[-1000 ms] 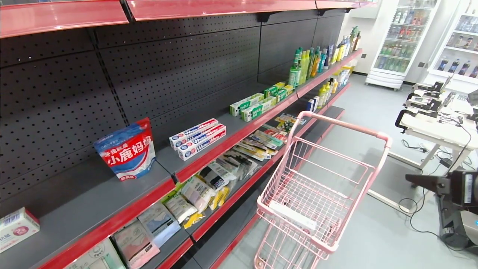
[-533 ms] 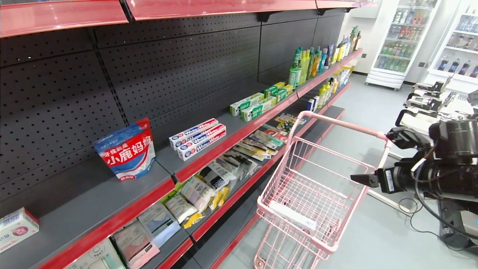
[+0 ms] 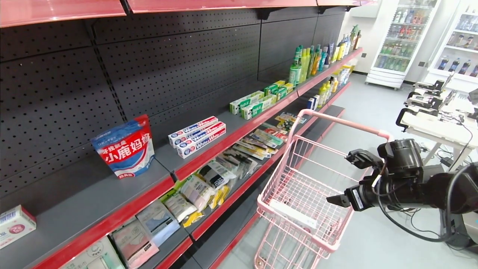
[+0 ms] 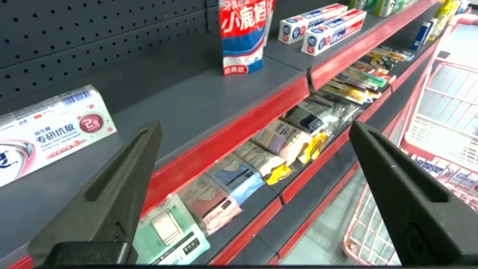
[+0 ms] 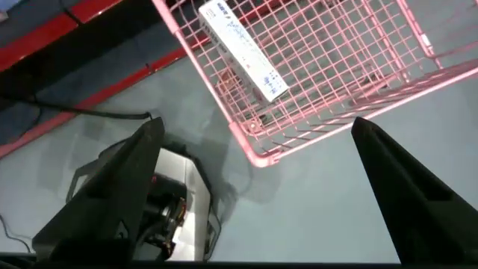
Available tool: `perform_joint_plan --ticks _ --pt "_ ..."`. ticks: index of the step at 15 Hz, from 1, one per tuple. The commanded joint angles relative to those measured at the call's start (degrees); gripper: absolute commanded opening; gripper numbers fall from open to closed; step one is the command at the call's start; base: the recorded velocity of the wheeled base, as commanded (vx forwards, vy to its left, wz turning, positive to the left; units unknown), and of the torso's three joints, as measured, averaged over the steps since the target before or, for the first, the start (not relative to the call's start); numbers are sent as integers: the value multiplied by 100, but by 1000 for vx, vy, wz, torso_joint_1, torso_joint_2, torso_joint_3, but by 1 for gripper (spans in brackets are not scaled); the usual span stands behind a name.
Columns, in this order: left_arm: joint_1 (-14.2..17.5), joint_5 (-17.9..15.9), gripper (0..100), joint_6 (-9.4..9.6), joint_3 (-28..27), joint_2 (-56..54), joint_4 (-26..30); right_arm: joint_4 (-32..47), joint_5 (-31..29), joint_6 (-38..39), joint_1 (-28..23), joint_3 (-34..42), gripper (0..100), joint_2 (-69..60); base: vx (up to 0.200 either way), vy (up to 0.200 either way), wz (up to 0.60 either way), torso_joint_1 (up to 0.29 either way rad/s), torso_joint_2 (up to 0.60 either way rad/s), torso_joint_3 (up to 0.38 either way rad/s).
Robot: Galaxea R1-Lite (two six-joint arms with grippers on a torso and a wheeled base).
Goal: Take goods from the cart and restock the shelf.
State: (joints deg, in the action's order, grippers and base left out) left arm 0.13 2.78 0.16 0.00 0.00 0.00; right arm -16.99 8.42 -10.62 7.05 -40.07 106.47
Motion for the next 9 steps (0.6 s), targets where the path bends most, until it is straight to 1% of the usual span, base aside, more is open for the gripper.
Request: perform_joint_plan --ticks 1,3,6,9 --pt "4 3 100 2 0 9 0 -6 -7 -98 42 -1 100 207 0 0 0 -90 173 100" --pt "4 -5 100 2 0 9 0 -23 -7 -98 113 17 100 339 0 0 0 -98 200 117" --pt "4 3 100 2 0 9 0 -261 -7 -160 113 61 100 568 0 0 0 -103 217 113" --pt "4 3 100 2 0 9 0 -348 -7 -467 -19 -10 100 875 0 0 0 -123 253 133"
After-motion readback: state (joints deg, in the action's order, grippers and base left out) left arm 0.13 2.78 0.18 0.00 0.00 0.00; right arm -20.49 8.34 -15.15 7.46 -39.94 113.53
